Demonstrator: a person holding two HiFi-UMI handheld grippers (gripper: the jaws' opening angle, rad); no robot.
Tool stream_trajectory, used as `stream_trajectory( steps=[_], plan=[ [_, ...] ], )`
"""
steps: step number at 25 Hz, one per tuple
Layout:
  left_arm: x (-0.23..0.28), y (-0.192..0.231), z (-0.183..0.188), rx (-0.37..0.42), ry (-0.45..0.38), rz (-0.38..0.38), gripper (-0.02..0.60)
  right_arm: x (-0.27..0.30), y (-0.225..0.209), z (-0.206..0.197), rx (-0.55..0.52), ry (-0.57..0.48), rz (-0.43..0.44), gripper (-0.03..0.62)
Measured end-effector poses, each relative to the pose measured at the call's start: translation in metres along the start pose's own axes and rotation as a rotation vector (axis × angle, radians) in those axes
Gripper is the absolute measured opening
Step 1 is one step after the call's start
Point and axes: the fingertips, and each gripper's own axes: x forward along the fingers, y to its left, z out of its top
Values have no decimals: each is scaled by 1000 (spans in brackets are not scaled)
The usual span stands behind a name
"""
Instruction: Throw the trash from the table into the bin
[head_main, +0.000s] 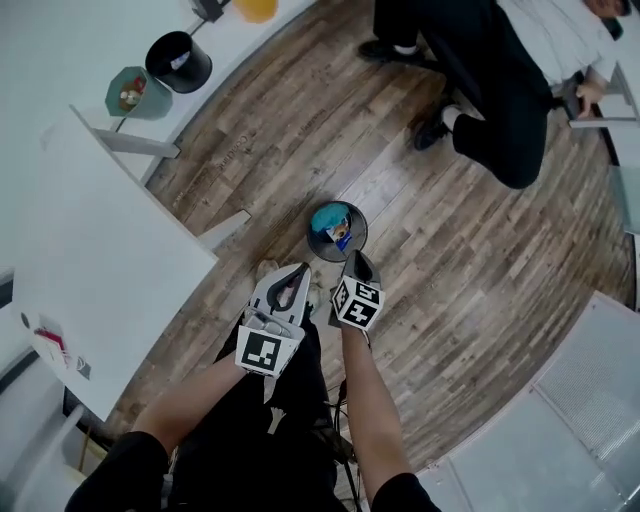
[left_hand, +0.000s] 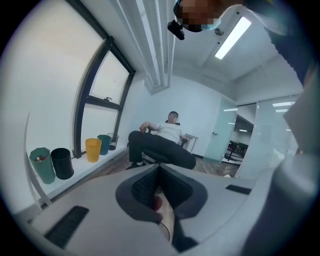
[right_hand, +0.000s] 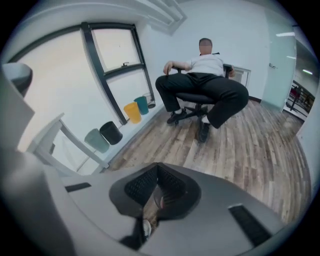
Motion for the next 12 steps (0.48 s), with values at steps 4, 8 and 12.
stream_trajectory(
  steps=[4,8,12],
  plan=[
    [-29,-26,56,20,-30,-1,-3,-77,45,78,-51,-153,112,6],
    [-64,-53,116,59,-117,27,-3,-170,80,136,-156,-331,221,6],
    [-88,-46,154,121,-175,146,-3,-216,102,165,-172,-415,319,6]
  ],
)
